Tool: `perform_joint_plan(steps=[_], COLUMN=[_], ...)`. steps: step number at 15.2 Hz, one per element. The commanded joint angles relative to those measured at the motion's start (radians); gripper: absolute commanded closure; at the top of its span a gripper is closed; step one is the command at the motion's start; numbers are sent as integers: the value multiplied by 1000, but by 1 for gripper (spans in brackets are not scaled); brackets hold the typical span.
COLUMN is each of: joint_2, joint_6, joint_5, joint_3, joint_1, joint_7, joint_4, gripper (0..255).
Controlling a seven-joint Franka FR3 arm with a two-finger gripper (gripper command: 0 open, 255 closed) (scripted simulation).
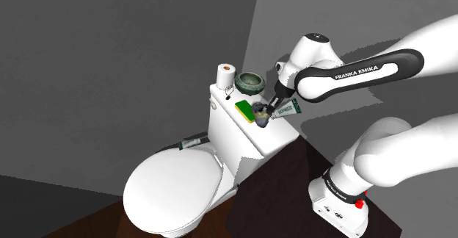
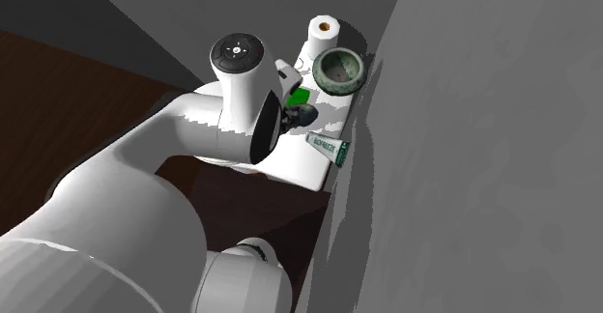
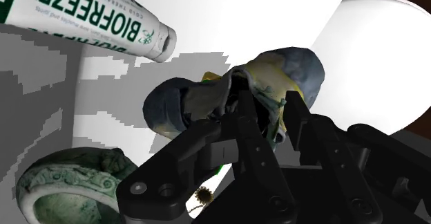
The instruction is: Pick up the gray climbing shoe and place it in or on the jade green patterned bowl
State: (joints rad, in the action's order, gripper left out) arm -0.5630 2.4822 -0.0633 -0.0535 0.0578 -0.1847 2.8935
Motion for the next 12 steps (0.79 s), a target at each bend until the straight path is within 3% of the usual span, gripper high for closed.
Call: perform_joint_plan(steps=[1,12], joint_2=[-30,-131], joint_6=[-43,-239], joint_5=[1,8], joint_3=[0,4], joint_1=[0,3], joint_7=[-2,-6], joint_4=[-13,-108], gripper=[255,255])
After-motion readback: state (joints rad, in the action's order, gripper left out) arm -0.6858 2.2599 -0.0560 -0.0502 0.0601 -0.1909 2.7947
